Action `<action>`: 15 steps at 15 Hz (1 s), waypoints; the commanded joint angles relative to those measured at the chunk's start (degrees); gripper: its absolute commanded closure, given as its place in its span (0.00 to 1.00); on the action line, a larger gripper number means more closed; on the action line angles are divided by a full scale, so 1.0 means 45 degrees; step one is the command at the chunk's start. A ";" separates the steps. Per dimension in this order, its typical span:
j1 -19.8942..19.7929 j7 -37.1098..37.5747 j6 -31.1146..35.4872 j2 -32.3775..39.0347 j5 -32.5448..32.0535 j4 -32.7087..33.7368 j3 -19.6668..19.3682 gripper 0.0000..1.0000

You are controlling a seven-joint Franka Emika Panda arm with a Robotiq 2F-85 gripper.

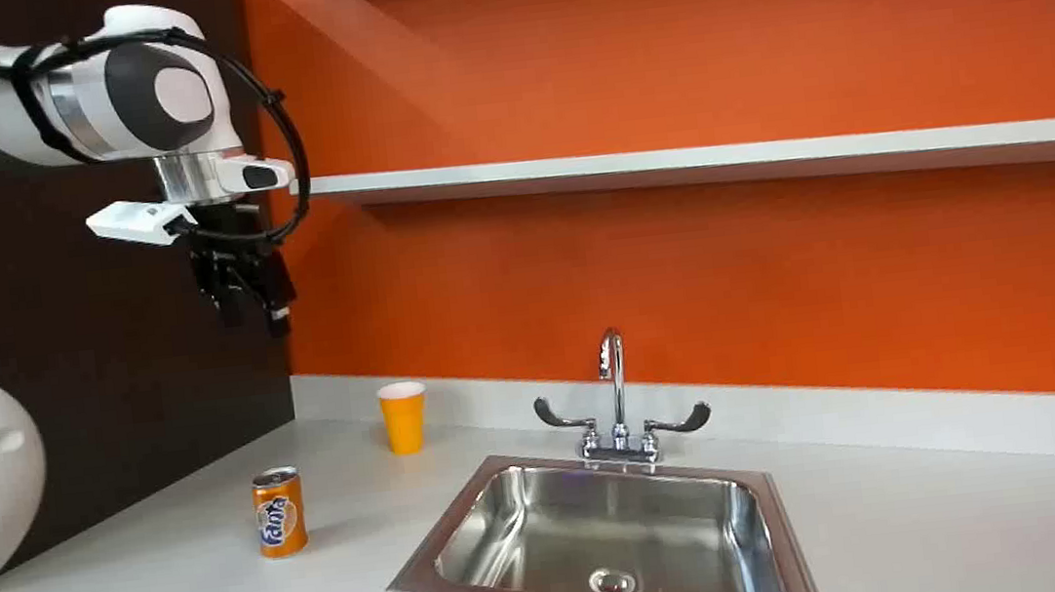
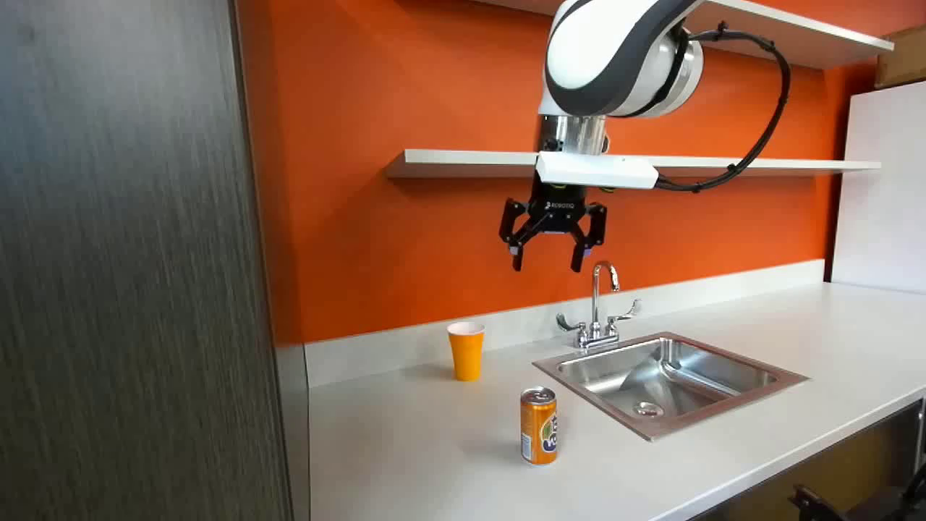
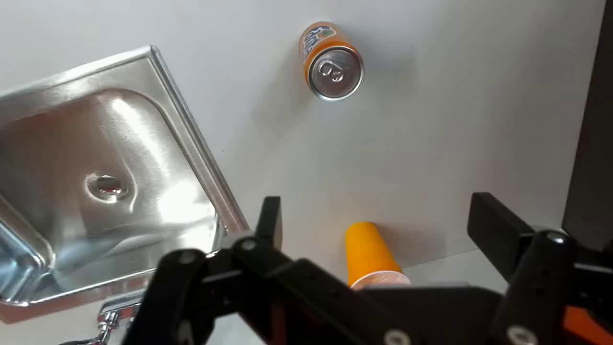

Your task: Put the soda can on the shelf

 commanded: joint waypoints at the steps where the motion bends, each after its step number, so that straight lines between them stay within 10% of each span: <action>1: 0.0146 0.0069 -0.0033 0.0022 -0.0103 0.0021 -0.0145 0.00; 15: 0.1063 -0.1859 -0.1682 0.1455 -0.0101 -0.0092 -0.0533 0.00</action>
